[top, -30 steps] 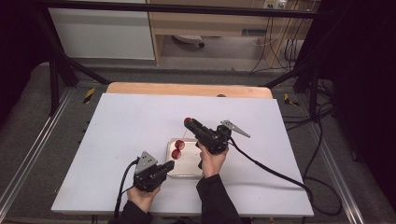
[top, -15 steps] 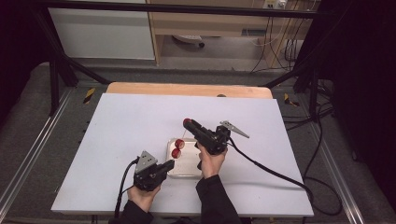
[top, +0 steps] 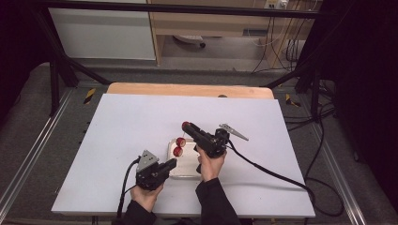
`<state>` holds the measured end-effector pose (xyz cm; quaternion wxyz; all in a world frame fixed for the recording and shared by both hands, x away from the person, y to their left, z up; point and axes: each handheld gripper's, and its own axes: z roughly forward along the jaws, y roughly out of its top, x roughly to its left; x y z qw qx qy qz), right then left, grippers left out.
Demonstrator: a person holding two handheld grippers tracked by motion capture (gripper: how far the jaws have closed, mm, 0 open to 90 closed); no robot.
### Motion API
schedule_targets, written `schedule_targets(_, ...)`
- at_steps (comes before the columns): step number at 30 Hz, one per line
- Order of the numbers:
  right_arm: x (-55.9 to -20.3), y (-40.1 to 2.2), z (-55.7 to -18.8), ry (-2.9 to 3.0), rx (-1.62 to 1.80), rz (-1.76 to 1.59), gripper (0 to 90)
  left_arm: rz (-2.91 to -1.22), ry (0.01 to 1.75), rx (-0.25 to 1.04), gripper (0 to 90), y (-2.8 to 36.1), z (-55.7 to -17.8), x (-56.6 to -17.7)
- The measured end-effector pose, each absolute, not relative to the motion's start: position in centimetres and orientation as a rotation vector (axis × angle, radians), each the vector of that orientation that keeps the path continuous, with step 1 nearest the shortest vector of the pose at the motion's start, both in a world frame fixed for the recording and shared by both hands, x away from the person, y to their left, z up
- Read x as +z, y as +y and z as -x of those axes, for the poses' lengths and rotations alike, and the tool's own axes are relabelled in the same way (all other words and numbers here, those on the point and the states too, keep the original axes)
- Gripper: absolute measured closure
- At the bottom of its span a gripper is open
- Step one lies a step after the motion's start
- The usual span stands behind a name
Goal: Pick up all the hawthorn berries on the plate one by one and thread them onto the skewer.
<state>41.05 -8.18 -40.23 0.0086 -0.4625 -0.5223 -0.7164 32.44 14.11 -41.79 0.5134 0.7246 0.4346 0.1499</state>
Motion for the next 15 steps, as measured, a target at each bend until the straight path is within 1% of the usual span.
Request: schedule_targets(15, -41.02, -7.61, -40.24, -1.671, -2.189, 1.425, 62.9, -1.728, 1.058, 0.355, 88.1, 13.76, -33.33, -41.87)
